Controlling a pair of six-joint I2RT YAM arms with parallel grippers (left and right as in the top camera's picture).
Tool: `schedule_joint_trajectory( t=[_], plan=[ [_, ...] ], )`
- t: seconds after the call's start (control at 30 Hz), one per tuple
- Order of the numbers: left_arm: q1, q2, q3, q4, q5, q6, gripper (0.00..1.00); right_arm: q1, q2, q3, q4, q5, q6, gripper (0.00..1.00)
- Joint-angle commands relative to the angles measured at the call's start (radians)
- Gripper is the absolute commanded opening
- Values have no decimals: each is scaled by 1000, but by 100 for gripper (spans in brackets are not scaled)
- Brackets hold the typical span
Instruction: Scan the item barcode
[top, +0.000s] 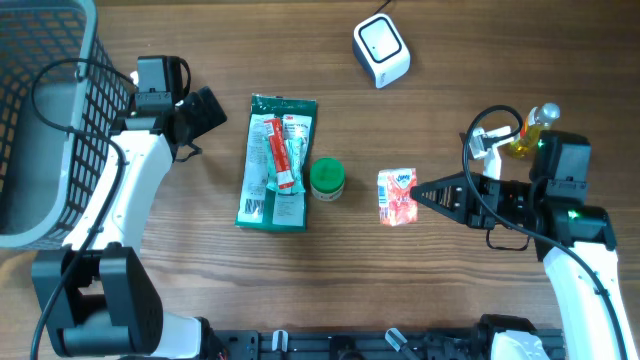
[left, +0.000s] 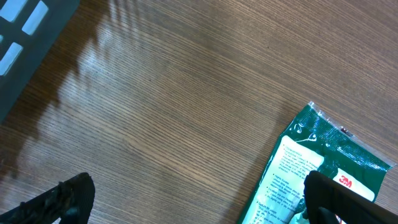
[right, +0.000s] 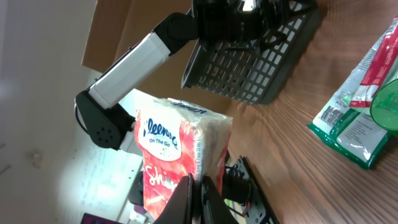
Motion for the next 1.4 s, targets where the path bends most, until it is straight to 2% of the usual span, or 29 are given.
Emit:
schedule_joint_trajectory(
  t=[0.0, 0.33, 0.87, 1.2, 1.37],
  plan=[
    [3, -12, 13, 0, 5, 5, 100, -5, -15, 0, 6, -63, 19, 4],
    [3, -12, 13, 0, 5, 5, 100, -5, -15, 0, 21, -34, 15, 4],
    [3, -12, 13, 0, 5, 5, 100, 2, -15, 0, -89, 539, 109, 4],
    [3, -12, 13, 0, 5, 5, 100, 226, -15, 0, -61, 933, 292, 4],
    [3, -12, 13, 0, 5, 5, 100, 309, -12, 72, -97, 1046, 306, 4]
  ],
)
